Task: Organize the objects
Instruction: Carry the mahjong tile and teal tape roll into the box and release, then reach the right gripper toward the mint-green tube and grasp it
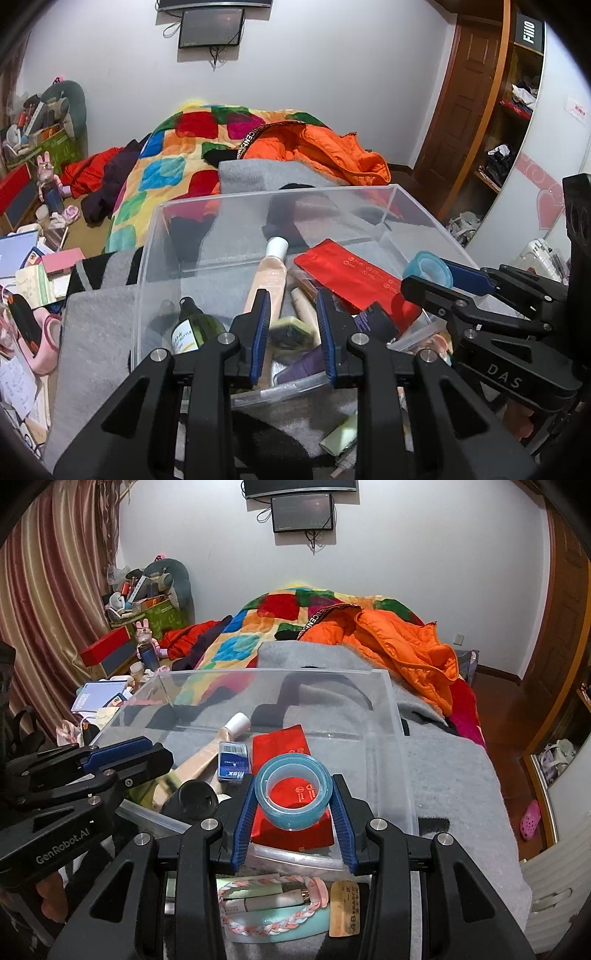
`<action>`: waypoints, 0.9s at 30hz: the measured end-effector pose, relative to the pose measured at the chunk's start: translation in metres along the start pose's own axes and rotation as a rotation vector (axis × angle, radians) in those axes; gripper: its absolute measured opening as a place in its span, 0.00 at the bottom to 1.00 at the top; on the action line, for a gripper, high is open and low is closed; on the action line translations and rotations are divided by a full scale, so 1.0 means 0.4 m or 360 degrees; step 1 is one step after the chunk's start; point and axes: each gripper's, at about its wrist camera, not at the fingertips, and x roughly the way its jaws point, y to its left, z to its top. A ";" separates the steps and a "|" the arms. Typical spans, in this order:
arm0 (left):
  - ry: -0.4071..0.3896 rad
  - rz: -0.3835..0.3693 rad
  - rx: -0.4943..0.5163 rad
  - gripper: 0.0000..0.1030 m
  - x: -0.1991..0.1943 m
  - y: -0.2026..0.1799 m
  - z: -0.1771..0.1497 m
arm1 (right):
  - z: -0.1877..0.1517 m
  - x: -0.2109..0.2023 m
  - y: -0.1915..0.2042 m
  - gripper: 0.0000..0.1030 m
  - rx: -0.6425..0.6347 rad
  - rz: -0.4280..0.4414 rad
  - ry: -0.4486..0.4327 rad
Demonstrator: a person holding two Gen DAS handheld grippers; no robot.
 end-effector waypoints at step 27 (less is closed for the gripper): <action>-0.0060 0.0070 0.0023 0.79 -0.137 -0.043 -0.083 | -0.070 -0.157 -0.007 0.68 -0.0089 -0.0111 -0.0134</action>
